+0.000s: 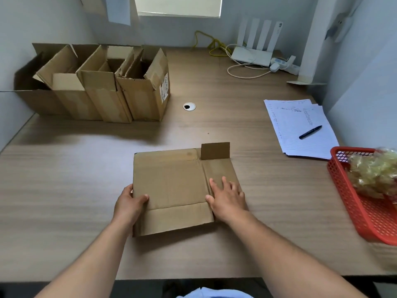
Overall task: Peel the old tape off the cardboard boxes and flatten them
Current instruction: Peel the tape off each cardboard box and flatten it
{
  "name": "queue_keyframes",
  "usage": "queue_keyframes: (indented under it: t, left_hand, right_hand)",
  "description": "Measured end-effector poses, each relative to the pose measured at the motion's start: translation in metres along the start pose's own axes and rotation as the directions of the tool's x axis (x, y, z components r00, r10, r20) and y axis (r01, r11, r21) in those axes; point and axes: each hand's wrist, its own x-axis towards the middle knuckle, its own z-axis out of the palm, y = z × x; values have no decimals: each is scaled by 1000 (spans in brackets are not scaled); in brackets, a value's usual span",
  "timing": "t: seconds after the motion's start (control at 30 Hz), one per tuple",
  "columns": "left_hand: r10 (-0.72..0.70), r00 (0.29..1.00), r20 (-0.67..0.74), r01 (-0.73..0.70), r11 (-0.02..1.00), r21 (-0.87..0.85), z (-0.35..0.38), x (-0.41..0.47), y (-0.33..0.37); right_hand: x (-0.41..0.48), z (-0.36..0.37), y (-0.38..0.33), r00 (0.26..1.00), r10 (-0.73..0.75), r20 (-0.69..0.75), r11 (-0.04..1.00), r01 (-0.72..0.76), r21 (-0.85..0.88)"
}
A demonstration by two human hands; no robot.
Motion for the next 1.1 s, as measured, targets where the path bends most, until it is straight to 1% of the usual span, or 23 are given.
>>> queue_keyframes:
  t: [0.03,0.07,0.13,0.2,0.27,0.3,0.33,0.37,0.4,0.47,0.57,0.7,0.8,0.9,0.97,1.03,1.1]
  left_hand:
    - [39,999,-24,-36,992,120,3,1,-4]
    - [88,995,-36,-75,961,265,6,0,-7]
    - [193,981,-14,-157,838,523,15,-7,-13]
    - [292,950,113,-292,699,652,28,-14,-22]
    - [315,910,271,-404,522,751,39,-15,-34]
    - [307,898,316,-429,444,787,41,-13,-40]
    - [304,891,338,-440,390,809,41,-11,-45]
    - [309,887,343,-442,358,822,40,-7,-49]
    - [321,883,343,-445,340,828,39,-4,-51]
    - [338,873,351,-456,317,831,37,-1,-53]
    - [343,867,362,-461,272,845,35,2,-52]
    - [353,869,348,-446,252,859,34,11,-49]
    - [370,861,348,-450,236,861,34,19,-48]
    - [391,851,350,-456,221,862,33,22,-49]
    - [371,859,352,-455,238,858,33,26,-48]
    - [368,864,343,-439,221,871,32,20,-42]
    - [292,886,359,-426,210,880,33,27,-42]
  right_hand:
    - [1,2,0,1000,-5,-4,999,5,-39]
    - [2,3,0,1000,-11,-11,997,10,-75]
    - [3,5,0,1000,-19,-24,992,16,-125]
    - [4,5,0,999,-19,-26,990,16,-143]
    - [5,2,-2,999,-21,-30,988,16,-152]
    - [6,0,-3,998,-29,-48,986,21,-163]
    - [8,-3,-5,996,-45,-79,985,30,-172]
    - [11,-5,-7,992,-67,-111,984,47,-171]
    - [15,-6,-8,988,-92,-127,985,72,-157]
    - [27,-8,-13,985,-140,-99,985,128,-120]
    - [55,-8,-23,978,-198,-69,972,187,-139]
    - [87,3,-28,976,-217,-33,959,207,-191]
    - [95,16,-27,970,-218,-103,959,193,-206]
    - [99,20,-28,970,-210,-120,959,180,-218]
    - [101,18,-31,974,-204,-98,959,179,-218]
    - [95,10,-28,969,-224,-101,958,200,-205]
    - [98,7,-29,972,-235,-23,957,227,-182]
